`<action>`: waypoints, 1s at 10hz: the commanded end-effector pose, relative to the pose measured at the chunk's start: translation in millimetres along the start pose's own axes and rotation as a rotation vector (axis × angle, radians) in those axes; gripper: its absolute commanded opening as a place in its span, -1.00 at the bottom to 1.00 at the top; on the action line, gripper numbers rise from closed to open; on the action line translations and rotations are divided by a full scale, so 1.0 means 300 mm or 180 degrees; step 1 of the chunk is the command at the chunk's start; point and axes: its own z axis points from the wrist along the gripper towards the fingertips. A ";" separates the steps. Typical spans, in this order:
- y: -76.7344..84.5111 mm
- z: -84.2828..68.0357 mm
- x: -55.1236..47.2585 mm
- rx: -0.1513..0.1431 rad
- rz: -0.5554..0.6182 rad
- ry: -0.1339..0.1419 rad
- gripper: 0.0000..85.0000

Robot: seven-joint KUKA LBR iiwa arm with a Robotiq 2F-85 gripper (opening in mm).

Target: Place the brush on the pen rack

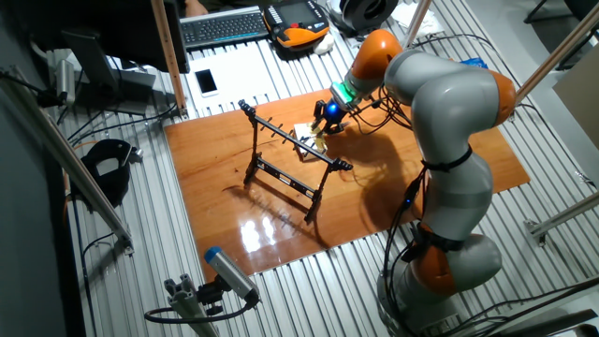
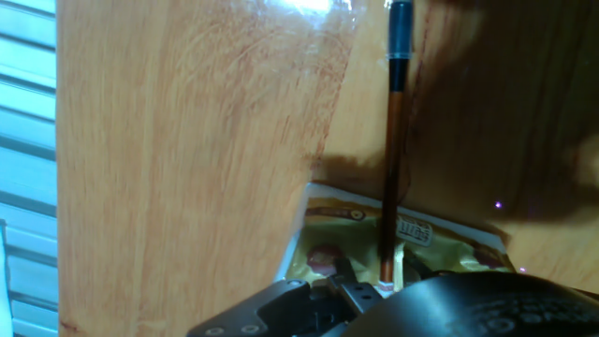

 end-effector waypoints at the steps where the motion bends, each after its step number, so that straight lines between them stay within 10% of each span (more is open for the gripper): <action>1: -0.004 0.000 -0.001 0.0000 -0.0007 0.0000 -0.20; 10: -0.011 0.023 0.000 0.0000 -0.0001 0.0133 -0.20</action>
